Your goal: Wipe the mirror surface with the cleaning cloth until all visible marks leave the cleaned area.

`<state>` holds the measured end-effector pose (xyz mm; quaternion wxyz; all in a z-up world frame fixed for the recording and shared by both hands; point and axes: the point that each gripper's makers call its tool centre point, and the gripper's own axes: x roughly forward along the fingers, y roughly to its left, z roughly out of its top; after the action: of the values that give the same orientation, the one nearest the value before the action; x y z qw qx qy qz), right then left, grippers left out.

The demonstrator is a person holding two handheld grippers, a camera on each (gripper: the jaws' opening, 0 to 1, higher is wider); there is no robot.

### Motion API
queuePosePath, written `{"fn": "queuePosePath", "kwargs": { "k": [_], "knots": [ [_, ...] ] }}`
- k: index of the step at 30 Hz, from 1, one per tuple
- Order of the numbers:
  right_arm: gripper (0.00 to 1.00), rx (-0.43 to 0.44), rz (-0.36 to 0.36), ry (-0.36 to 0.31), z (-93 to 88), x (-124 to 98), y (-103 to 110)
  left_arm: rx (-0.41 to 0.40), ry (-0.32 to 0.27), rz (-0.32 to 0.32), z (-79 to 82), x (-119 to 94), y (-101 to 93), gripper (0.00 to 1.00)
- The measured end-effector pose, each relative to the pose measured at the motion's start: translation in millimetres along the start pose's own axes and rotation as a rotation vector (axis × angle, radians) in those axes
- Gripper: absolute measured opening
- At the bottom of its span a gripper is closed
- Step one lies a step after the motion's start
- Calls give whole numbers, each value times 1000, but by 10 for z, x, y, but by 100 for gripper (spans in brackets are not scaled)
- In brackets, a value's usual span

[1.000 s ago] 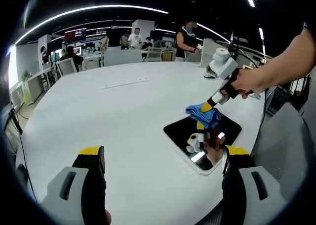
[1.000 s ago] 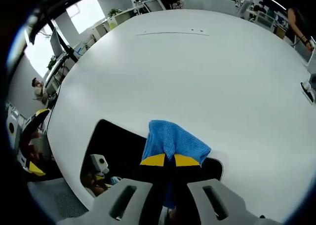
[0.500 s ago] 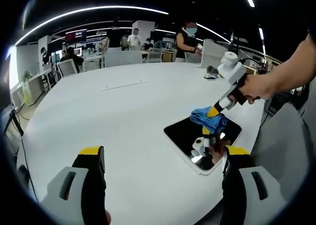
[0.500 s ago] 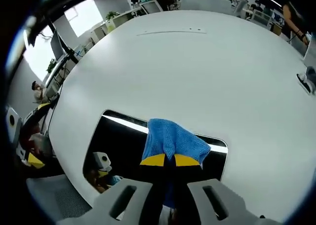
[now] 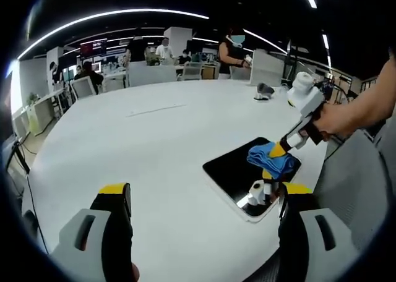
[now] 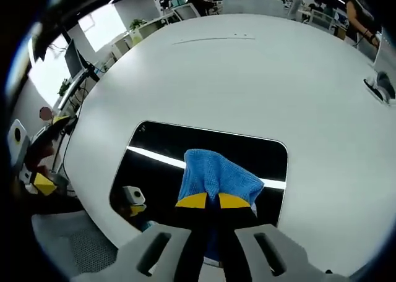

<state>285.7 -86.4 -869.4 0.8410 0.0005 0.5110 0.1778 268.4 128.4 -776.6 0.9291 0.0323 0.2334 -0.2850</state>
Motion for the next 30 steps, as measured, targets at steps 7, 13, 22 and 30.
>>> {"fn": "queuePosePath", "kwargs": {
  "k": [7, 13, 22, 30],
  "knots": [
    [0, 8, 6, -6, -106, -44, 38, 37, -3, -7, 13, -28, -9, 99],
    [0, 19, 14, -8, -211, -105, 80, 43, -8, 1, 34, -56, 16, 98],
    [0, 22, 28, -4, -388, -185, 163, 44, -12, -2, 23, -65, -31, 98],
    [0, 23, 38, -3, -499, -234, 186, 34, -10, 10, -27, -98, 0, 98]
  ]
}}
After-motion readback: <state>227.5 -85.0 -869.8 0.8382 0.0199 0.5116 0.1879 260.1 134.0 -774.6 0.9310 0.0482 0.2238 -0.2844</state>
